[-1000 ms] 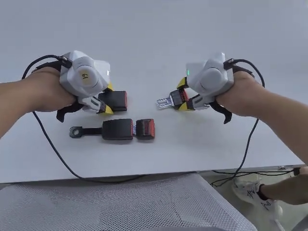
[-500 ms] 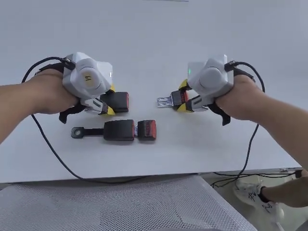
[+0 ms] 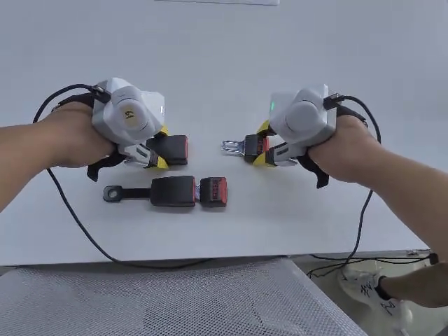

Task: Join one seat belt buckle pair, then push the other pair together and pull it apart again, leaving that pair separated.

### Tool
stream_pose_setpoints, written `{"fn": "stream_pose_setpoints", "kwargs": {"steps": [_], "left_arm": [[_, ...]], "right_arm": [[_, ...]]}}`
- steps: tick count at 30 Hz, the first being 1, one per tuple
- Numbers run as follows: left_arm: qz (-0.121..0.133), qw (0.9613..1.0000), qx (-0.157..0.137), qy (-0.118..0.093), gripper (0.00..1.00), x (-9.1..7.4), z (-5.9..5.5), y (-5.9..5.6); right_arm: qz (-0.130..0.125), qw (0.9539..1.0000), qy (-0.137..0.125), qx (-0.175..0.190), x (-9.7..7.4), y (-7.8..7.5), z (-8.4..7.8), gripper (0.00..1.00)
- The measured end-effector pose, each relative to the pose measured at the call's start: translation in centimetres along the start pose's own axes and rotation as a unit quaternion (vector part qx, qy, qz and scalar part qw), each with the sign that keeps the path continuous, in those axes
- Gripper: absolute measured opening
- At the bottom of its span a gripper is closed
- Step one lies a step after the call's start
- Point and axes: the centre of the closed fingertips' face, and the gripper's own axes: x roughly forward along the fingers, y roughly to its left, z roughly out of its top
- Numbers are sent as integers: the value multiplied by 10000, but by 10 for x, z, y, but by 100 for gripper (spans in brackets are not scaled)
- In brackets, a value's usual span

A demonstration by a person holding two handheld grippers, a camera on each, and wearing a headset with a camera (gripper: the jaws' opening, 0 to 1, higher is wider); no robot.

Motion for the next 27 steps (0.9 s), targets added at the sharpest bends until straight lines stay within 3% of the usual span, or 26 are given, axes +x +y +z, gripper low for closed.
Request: {"fn": "stream_pose_setpoints", "kwargs": {"steps": [18, 27], "left_arm": [[-55, 10000, 8, 41, 34, 0, 0, 0], [-47, 10000, -10, 47, 34, 0, 0, 0]], "right_arm": [[205, 9991, -91, -364, 20, 8, 34, 30], [229, 9989, -145, -377, 28, 12, 48, 30]]}}
